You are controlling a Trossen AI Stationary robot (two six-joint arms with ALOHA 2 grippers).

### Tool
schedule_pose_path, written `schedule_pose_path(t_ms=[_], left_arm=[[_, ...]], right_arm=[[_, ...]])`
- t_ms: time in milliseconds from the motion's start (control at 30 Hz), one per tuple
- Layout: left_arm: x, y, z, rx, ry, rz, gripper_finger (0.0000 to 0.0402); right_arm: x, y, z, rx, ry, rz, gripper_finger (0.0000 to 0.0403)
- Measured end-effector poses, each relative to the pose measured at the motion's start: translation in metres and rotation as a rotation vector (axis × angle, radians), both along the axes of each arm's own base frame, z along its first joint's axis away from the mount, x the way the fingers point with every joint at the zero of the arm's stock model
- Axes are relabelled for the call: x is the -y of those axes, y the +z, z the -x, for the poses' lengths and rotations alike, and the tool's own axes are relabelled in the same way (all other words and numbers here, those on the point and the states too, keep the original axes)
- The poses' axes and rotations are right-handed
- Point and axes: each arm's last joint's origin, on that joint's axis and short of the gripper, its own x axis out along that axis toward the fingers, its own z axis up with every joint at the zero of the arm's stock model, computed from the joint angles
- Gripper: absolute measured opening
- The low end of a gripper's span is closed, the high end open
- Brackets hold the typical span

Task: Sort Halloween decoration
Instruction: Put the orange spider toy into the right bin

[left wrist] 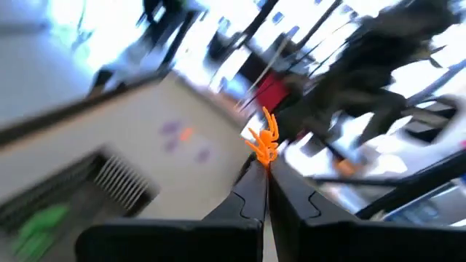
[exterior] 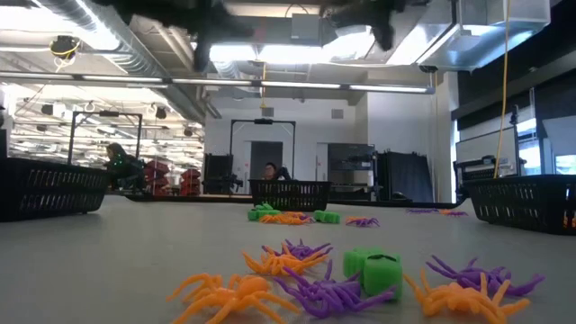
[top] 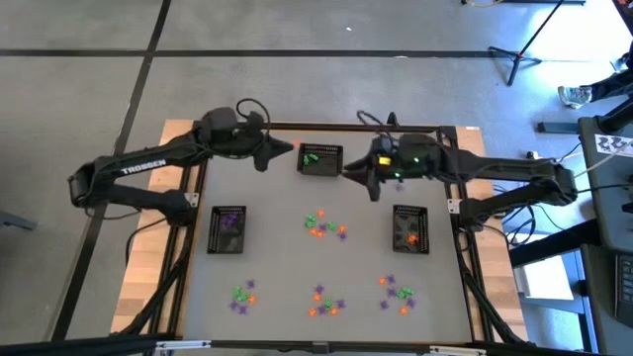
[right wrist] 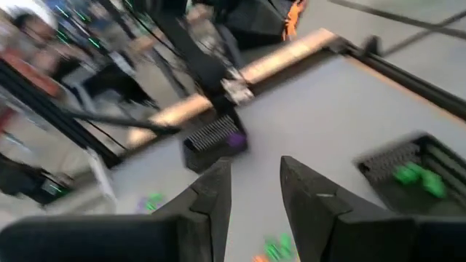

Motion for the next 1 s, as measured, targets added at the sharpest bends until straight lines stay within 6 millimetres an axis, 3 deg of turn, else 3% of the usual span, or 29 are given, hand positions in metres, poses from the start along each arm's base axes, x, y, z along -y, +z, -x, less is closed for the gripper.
schedule_pose_path(t_ms=[133, 367, 567, 733, 1000], left_arm=[[0.014, 0.01, -0.008, 0.097, 0.0, -0.06, 0.0], [0.031, 0.011, -0.014, 0.091, -0.014, -0.105, 0.0], [0.04, 0.01, -0.016, 0.09, -0.027, -0.111, 0.0], [0.042, 0.005, -0.023, 0.066, -0.04, -0.097, 0.0], [0.048, -0.01, -0.041, 0.036, -0.082, -0.065, 0.0]], right_arm=[[0.017, 0.0, -0.017, 0.119, 0.013, -0.04, 0.0118], [0.037, -0.009, -0.036, 0.199, -0.01, -0.077, 0.0128], [0.039, -0.019, -0.048, 0.169, 0.071, -0.136, 0.0202], [0.041, -0.011, -0.056, 0.19, 0.072, -0.123, 0.025], [0.042, -0.005, -0.057, 0.198, 0.05, -0.073, 0.0255]])
